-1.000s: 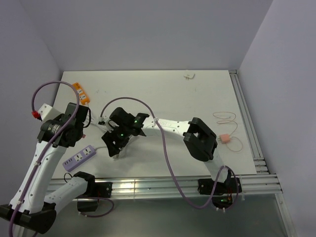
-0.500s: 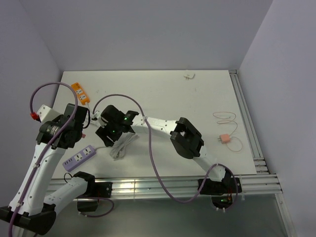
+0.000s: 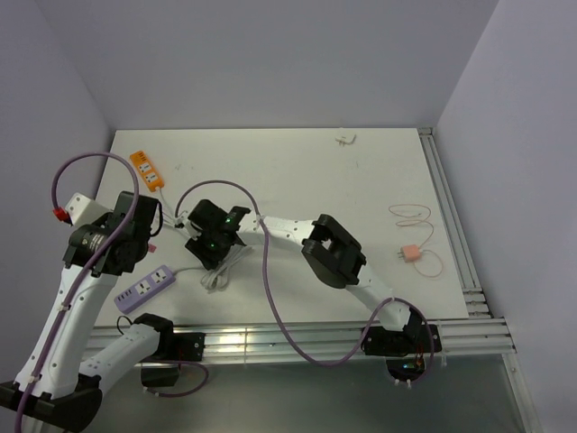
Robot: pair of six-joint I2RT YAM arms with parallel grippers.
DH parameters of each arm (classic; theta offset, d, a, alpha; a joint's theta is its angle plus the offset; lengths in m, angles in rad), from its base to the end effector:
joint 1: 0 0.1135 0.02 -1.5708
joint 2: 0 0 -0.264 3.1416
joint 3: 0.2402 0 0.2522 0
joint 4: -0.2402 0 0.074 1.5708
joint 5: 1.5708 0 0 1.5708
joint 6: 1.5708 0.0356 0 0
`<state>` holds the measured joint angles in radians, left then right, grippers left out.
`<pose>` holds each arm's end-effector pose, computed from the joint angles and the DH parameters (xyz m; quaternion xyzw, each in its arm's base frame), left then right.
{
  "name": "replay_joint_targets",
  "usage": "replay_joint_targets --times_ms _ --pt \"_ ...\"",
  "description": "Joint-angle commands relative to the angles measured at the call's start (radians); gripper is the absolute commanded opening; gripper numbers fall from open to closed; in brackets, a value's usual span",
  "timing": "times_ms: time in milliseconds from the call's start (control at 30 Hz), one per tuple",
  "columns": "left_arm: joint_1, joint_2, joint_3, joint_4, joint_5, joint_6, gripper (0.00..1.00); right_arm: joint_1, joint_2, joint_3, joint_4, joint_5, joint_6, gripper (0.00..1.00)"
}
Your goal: Insert the plug
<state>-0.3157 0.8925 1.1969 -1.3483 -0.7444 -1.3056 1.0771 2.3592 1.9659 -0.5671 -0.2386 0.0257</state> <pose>0.1220 -0.0145 0.3631 -0.5105 0.7465 0.0661 0.4216 0.2384 0.4608 0.1722 -0.5062 0.8012 0.2530 0.1947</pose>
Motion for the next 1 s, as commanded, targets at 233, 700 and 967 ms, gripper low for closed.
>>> replay_joint_targets --times_ms 233,700,967 --pt "0.004 -0.004 -0.005 0.014 0.008 -0.032 0.00 -0.005 0.037 0.014 -0.028 0.100 -0.001 0.26" --pt "0.004 0.115 -0.020 0.029 0.037 -0.107 0.00 -0.052 -0.170 -0.366 0.190 0.237 0.440 0.00" --pt "0.004 0.181 -0.079 0.102 0.114 -0.112 0.00 -0.055 -0.281 -0.516 0.272 0.222 0.457 0.00"
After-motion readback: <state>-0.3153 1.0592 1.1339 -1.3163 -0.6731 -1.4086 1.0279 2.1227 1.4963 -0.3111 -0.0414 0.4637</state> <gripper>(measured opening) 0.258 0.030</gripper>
